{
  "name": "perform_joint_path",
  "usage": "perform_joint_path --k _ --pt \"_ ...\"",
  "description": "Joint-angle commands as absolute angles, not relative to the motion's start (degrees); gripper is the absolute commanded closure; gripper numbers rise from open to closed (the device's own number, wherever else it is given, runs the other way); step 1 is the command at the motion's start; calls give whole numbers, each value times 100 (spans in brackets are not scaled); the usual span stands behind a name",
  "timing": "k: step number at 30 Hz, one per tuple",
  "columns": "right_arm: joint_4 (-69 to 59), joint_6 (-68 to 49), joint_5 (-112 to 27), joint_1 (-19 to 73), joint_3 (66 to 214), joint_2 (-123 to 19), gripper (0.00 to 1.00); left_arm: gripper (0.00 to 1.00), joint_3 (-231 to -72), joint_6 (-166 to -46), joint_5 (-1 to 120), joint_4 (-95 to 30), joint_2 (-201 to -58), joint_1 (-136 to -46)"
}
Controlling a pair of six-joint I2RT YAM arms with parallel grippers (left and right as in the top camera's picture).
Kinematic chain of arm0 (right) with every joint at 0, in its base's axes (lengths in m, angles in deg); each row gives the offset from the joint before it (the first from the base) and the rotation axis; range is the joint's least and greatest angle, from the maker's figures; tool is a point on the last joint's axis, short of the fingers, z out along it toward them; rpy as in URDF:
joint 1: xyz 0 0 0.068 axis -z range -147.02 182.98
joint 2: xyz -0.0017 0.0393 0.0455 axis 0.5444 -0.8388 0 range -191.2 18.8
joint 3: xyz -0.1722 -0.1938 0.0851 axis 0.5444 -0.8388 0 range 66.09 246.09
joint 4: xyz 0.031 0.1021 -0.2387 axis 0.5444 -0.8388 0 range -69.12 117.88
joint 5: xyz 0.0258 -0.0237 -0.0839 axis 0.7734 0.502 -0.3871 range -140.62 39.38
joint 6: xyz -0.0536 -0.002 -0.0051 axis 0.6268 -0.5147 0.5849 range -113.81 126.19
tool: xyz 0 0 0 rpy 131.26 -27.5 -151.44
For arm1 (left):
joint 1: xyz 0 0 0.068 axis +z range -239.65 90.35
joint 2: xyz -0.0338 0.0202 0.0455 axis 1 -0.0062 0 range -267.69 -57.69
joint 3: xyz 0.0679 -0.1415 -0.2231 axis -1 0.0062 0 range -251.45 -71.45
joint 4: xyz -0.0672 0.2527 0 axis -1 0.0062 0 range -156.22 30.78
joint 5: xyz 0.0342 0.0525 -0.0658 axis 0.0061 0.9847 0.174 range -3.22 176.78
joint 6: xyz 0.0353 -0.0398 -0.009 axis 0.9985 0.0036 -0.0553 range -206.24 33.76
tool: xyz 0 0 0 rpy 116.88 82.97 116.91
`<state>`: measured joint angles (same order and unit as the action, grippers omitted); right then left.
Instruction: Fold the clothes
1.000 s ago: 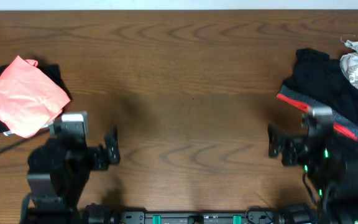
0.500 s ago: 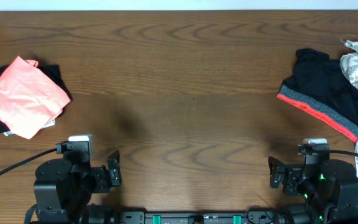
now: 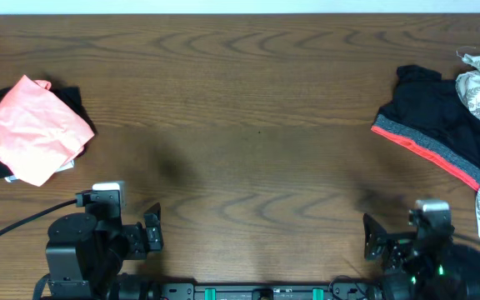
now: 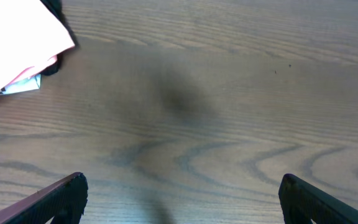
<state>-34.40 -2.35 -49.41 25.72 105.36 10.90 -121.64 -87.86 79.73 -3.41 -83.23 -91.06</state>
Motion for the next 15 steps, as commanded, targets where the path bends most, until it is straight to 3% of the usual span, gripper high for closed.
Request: perform_joint_path --k 1,15 --pt "-3065 -60 -5020 2784 9904 1794 1 2 -12158 -8843 8041 -339 -8307 -9138" --pt "2301 1162 -5000 2886 6866 1853 1 2 -12158 -8843 8041 -341 -8307 -9138"
